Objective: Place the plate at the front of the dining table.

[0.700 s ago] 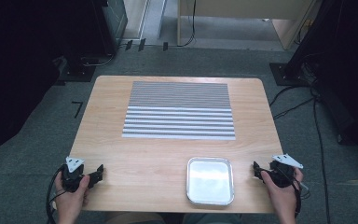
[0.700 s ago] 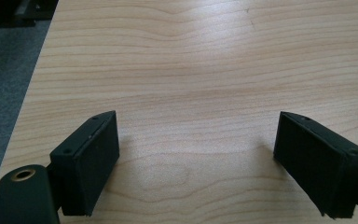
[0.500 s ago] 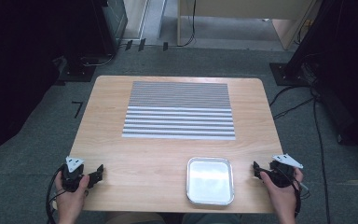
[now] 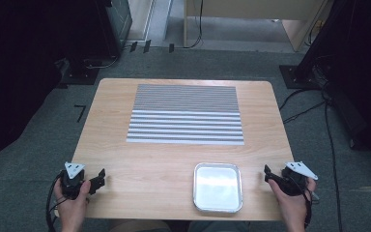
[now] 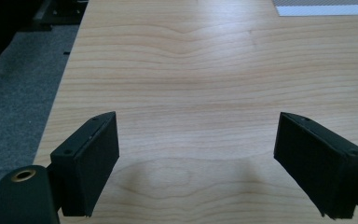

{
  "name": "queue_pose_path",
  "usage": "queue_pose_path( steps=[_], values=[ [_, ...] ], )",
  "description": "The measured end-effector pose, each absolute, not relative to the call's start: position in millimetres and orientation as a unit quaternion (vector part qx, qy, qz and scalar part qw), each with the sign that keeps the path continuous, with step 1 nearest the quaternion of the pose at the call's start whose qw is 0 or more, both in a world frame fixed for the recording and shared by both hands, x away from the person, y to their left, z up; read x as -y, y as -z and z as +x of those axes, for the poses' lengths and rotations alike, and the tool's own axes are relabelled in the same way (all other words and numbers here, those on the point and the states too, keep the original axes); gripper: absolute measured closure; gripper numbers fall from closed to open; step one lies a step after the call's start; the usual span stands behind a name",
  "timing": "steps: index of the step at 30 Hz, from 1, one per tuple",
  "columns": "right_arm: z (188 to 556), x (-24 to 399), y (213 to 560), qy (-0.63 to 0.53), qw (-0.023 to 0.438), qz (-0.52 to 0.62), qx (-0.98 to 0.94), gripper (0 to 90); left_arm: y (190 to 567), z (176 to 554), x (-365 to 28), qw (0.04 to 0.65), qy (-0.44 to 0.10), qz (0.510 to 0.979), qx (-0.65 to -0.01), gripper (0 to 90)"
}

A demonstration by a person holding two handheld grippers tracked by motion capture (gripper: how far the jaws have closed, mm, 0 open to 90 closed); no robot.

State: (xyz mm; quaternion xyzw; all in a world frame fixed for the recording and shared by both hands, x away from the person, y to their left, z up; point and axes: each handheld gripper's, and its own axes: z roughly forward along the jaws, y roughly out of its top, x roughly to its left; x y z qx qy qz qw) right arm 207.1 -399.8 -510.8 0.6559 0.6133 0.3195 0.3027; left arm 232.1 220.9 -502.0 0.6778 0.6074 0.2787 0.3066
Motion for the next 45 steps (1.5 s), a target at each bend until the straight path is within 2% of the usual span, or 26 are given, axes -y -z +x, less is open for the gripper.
queue_pose_path(
  steps=[16,33,45],
  values=[
    [196,376,493,-0.34,0.306,0.642,-0.614,20.3,485,223,-186,0.357,-0.243,0.688,-0.584,14.1],
    [191,357,486,-0.341,0.3,0.63,-0.63,23.9,481,220,-150,0.373,-0.223,0.702,-0.564,14.1],
    [187,346,487,-0.343,0.285,0.623,-0.642,26.5,481,214,-107,0.377,-0.218,0.723,-0.536,14.2]
  ],
)
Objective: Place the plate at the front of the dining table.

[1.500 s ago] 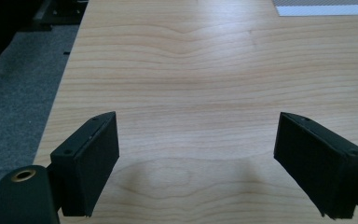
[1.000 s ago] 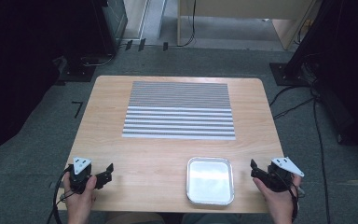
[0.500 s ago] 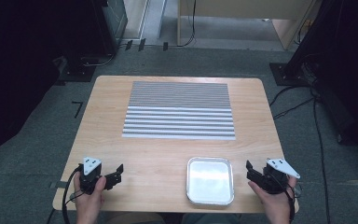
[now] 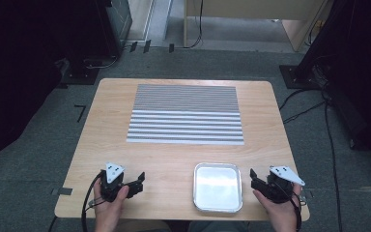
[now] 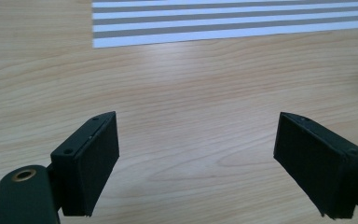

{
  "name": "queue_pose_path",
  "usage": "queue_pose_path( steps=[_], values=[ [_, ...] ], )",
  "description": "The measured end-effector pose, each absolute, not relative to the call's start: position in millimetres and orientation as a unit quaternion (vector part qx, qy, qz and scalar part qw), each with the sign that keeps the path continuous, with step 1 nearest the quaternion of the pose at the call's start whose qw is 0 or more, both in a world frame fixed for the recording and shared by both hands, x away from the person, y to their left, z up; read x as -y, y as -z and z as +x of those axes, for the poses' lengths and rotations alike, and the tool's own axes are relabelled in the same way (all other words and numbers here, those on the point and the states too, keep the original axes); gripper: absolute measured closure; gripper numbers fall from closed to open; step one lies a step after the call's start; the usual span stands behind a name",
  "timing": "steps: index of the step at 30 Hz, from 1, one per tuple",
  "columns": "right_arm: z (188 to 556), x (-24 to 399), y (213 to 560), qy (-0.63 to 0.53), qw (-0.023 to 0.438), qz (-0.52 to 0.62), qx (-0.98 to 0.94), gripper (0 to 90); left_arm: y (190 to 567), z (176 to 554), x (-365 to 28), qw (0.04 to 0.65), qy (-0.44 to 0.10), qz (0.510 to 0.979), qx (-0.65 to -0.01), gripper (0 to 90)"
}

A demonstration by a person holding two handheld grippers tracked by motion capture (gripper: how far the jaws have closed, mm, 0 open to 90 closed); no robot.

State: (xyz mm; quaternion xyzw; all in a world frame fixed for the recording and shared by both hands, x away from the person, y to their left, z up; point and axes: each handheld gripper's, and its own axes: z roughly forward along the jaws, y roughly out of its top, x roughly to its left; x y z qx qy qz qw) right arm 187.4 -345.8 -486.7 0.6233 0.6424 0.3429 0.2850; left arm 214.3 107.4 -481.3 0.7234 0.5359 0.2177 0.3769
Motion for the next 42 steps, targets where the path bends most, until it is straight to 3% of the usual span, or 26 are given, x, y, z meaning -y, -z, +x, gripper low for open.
queue_pose_path(
  steps=[19,30,32,37,42],
  values=[
    [186,335,489,-0.346,0.272,0.608,-0.662,25.4,486,209,-35,0.408,-0.178,0.752,-0.487,14.8],
    [185,329,492,-0.372,0.259,0.584,-0.673,49.0,487,208,-1,0.414,-0.161,0.763,-0.47,15.9],
    [184,328,492,-0.386,0.255,0.582,-0.668,51.2,486,207,4,0.417,-0.17,0.758,-0.472,21.1],
    [182,327,494,-0.412,0.248,0.576,-0.661,56.4,487,207,18,0.415,-0.162,0.762,-0.471,23.2],
    [183,325,497,-0.42,0.217,0.589,-0.655,65.7,490,205,29,0.423,-0.145,0.764,-0.465,31.1]
  ],
)
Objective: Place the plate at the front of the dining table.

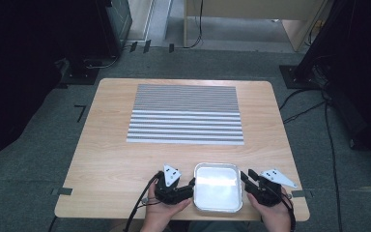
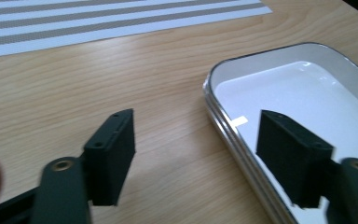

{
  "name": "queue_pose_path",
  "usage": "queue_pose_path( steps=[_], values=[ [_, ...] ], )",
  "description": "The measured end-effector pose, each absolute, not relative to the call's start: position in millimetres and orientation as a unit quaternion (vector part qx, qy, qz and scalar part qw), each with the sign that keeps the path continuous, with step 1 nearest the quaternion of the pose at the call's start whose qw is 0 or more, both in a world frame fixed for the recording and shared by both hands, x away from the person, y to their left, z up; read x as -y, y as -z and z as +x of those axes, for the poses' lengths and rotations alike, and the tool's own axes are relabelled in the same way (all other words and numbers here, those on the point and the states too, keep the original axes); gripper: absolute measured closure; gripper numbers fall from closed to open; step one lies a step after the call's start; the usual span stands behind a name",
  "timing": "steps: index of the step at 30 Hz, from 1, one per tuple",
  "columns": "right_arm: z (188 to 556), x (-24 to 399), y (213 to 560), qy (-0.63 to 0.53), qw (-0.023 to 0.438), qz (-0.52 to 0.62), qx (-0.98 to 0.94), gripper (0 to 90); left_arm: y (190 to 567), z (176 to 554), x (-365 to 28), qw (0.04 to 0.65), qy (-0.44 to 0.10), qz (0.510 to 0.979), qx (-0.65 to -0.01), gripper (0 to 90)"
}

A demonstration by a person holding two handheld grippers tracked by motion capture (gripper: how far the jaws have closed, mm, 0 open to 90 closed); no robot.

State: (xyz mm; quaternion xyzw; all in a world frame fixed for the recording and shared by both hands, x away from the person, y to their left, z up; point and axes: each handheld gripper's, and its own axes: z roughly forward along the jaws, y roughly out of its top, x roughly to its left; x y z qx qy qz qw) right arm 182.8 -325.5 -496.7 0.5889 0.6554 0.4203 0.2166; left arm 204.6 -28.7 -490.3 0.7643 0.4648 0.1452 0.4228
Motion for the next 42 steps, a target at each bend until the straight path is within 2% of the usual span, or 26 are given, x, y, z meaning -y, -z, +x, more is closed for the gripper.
queue_pose_path(
  steps=[3,8,16,28,32,42],
  values=[
    [183,325,496,-0.425,0.196,0.598,-0.651,69.9,491,202,34,0.421,-0.144,0.766,-0.464,36.4],
    [183,325,499,-0.416,0.189,0.608,-0.649,78.8,493,199,39,0.414,-0.15,0.767,-0.466,42.3],
    [183,327,500,-0.434,0.145,0.643,-0.615,82.0,498,198,43,0.412,-0.14,0.768,-0.47,51.5],
    [183,321,502,-0.431,0.13,0.643,-0.62,86.8,506,195,50,0.411,-0.108,0.783,-0.454,71.1],
    [182,320,501,-0.431,0.126,0.653,-0.61,87.1,505,195,49,0.412,-0.106,0.783,-0.455,73.1],
    [179,310,500,-0.416,0.157,0.667,-0.598,88.9,505,195,50,0.409,-0.115,0.78,-0.459,74.3]
  ],
)
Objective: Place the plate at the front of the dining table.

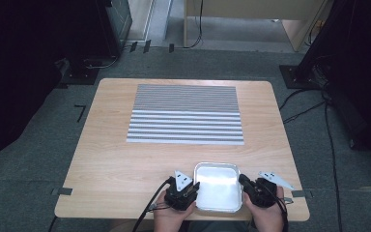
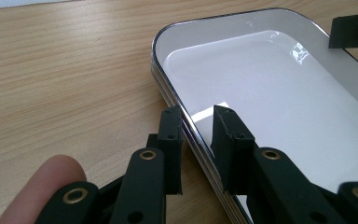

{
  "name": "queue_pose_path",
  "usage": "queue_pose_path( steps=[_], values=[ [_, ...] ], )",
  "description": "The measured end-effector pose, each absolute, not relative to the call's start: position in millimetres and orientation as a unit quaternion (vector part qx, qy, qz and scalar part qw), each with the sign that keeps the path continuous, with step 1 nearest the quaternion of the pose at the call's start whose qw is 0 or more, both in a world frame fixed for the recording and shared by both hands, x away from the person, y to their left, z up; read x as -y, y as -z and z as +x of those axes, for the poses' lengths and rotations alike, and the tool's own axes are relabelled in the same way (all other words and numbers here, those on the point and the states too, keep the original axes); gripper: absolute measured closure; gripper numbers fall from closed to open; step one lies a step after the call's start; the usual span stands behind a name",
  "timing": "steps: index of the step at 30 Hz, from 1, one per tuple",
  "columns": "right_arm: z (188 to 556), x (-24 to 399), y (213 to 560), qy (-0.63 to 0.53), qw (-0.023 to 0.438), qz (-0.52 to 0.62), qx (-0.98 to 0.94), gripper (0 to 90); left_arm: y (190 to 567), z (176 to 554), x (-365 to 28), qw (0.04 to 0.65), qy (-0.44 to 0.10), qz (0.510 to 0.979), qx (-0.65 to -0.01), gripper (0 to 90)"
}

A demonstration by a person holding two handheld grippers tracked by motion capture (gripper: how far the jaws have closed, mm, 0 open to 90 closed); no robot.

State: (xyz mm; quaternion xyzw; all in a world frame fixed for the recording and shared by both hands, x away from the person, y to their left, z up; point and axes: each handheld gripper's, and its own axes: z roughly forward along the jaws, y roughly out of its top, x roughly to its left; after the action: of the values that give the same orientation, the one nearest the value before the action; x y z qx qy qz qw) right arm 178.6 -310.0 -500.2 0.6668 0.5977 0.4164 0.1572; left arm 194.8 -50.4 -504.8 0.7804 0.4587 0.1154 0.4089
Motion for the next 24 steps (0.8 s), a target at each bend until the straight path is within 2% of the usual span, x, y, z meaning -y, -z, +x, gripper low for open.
queue_pose_path(
  steps=[9,18,24],
  values=[
    [179.0,316.6,499.1,-0.442,0.129,0.68,-0.571,89.7,502.9,190.5,53.7,0.405,-0.145,0.785,-0.445,74.7],
    [175.8,317.5,493.4,-0.459,0.143,0.669,-0.566,89.7,501.4,189.9,55.2,0.406,-0.157,0.786,-0.44,74.6],
    [174.8,318.5,492.7,-0.471,0.149,0.663,-0.562,89.7,500.9,193.6,53.4,0.411,-0.144,0.781,-0.448,75.4]
  ],
)
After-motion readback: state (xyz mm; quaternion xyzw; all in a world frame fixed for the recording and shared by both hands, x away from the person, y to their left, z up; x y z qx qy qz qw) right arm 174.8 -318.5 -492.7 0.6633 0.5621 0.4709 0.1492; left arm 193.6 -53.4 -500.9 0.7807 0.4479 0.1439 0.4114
